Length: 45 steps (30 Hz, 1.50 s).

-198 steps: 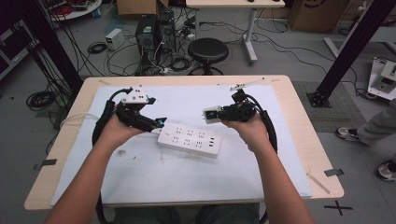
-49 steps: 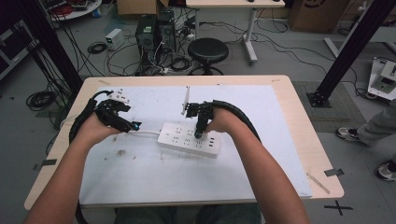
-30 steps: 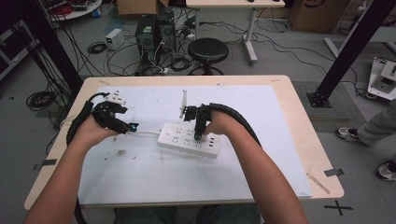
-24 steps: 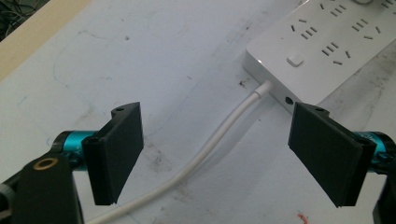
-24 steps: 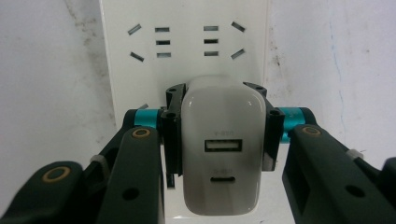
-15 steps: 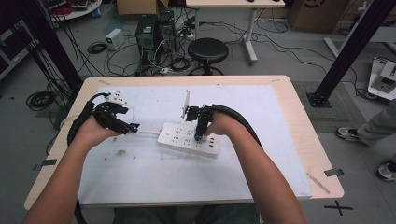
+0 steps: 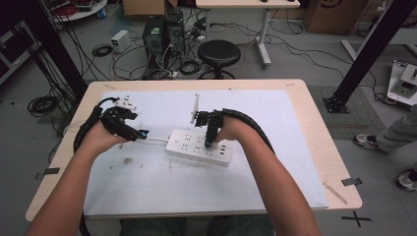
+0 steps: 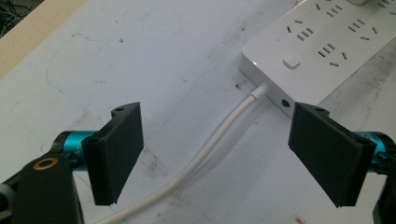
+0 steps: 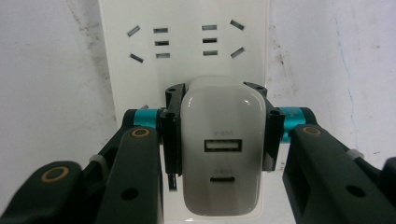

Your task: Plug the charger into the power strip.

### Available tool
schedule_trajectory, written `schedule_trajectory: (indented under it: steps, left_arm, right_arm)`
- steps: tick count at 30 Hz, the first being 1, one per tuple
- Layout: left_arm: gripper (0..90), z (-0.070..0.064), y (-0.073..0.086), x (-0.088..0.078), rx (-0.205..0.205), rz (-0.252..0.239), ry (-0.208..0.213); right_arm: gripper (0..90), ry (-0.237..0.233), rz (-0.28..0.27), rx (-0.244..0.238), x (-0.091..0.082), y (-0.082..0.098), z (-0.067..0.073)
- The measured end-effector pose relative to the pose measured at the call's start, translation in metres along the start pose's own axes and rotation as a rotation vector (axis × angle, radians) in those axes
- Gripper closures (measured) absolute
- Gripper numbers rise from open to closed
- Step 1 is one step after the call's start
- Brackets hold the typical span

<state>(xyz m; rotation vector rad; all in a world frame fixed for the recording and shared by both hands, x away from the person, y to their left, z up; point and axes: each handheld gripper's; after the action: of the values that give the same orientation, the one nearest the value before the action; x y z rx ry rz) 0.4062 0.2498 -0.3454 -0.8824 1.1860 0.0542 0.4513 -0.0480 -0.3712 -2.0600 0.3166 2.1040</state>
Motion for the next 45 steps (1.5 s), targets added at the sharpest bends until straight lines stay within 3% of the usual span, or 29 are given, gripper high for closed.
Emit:
schedule_trajectory:
  steps: [4,10,13,14,20,25,29,30,32,35,41,43,45]
  left_arm:
    - [18.1,0.000,0.001,0.000,-0.003,0.002,-0.005]
    - [18.1,0.001,0.001,0.001,-0.006,0.009,-0.004]
    - [18.1,0.001,0.000,0.002,-0.005,0.016,-0.006]
    - [18.1,0.001,0.000,0.002,-0.005,0.017,-0.005]
    - [18.1,0.001,-0.001,0.001,-0.003,0.022,-0.008]
    - [18.1,0.000,-0.005,-0.003,-0.007,0.027,-0.015]
    - [18.1,-0.001,-0.008,-0.005,-0.002,0.027,-0.021]
    - [18.1,-0.001,-0.008,-0.005,-0.002,0.027,-0.021]
    - [18.1,0.000,-0.010,-0.007,0.004,0.032,-0.017]
    - [18.1,0.000,-0.011,-0.009,0.006,0.043,-0.018]
    - [18.1,-0.001,-0.017,-0.014,0.033,0.047,-0.015]
    - [18.1,-0.002,-0.020,-0.019,0.056,0.050,-0.014]
    - [18.1,-0.002,-0.020,-0.019,0.056,0.050,-0.014]
  right_arm:
    - [62.5,-0.010,-0.004,0.004,0.000,0.001,-0.001]
    - [54.8,-0.042,-0.044,0.049,-0.010,0.009,-0.006]
    - [50.4,-0.035,-0.047,0.051,-0.014,0.012,-0.006]
    - [44.6,-0.034,-0.057,0.053,-0.015,0.013,-0.006]
    - [40.4,-0.043,-0.085,0.056,-0.024,0.020,-0.003]
    - [33.3,-0.047,-0.166,0.067,-0.038,0.031,-0.003]
    - [30.2,-0.041,-0.192,0.073,-0.044,0.037,-0.003]
    - [30.2,-0.040,-0.230,0.080,-0.052,0.045,-0.003]
    - [27.1,-0.040,-0.230,0.080,-0.052,0.045,-0.003]
    - [22.5,-0.019,-0.314,0.095,-0.067,0.062,-0.004]
    - [21.9,-0.003,-0.348,0.112,-0.074,0.072,-0.003]
    - [19.6,0.009,-0.405,0.128,-0.082,0.084,0.000]
    - [19.6,0.013,-0.412,0.126,-0.083,0.086,0.000]
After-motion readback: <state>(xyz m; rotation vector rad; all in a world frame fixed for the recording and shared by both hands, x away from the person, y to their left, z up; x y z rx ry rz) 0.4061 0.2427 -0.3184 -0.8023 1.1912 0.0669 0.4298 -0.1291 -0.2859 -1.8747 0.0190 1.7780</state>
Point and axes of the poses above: each handheld gripper's, and its own axes: x roughly forward along the jaws, y roughly out of its underside, z roughly to its left, and after that the axes turned 6 degrees about z, right-handed
